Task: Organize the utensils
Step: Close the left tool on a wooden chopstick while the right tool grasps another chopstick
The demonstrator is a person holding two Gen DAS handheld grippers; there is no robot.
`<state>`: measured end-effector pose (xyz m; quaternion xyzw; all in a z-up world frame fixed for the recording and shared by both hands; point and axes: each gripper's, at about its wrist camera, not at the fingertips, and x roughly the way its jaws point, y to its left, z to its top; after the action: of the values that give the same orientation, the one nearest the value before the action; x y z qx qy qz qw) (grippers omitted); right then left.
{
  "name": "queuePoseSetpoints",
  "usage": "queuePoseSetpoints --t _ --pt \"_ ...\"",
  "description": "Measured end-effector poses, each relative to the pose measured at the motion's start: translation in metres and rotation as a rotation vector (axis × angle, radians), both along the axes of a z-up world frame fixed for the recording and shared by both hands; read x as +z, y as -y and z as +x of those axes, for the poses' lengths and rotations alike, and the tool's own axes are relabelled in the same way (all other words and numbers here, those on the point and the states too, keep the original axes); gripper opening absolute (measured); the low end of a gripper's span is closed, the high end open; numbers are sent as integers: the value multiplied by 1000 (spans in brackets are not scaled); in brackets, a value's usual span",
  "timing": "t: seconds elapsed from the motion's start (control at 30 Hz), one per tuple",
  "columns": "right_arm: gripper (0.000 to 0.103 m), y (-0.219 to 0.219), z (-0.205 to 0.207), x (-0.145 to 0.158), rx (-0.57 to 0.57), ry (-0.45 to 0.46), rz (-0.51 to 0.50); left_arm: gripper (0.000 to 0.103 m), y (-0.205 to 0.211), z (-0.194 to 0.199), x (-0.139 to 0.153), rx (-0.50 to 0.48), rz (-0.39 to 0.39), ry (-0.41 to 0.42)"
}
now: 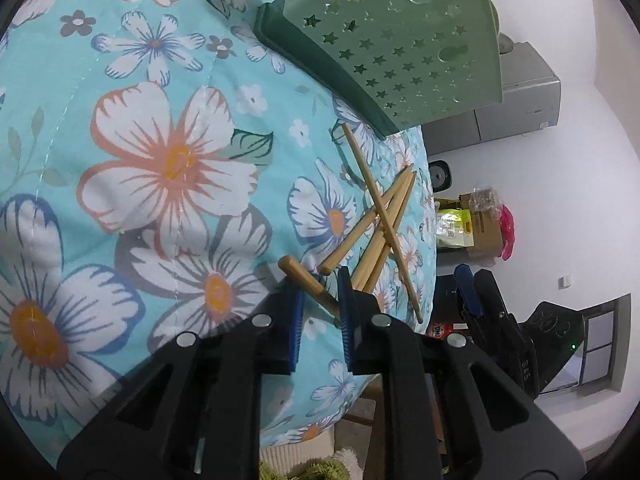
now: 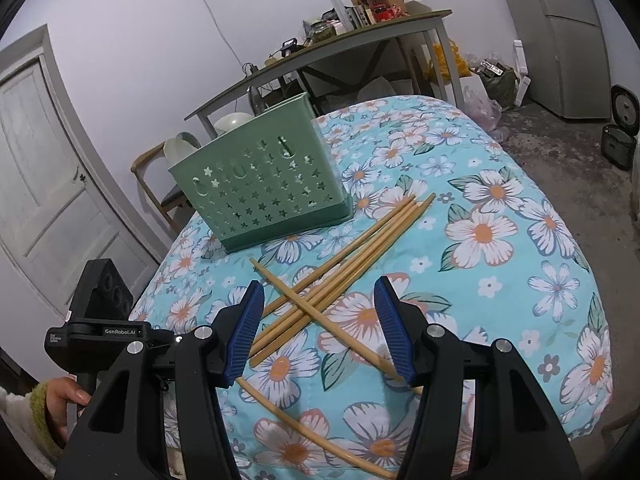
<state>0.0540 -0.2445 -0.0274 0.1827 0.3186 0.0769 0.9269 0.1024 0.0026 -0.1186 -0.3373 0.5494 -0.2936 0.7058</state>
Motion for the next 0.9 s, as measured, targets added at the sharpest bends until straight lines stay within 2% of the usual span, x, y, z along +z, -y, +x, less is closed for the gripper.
queuePoseSetpoints --t 0.17,0.43,0.7,0.9 --pt "52 1 4 2 7 -2 5 14 -13 -3 4 -1 -18 6" --pt "45 -34 33 2 134 -19 -49 13 -48 1 28 36 43 114" --pt "40 -90 84 -2 319 -96 -252 13 -82 8 51 104 154 239" --pt "35 -120 117 -19 400 -182 -436 13 -100 11 53 127 171 266"
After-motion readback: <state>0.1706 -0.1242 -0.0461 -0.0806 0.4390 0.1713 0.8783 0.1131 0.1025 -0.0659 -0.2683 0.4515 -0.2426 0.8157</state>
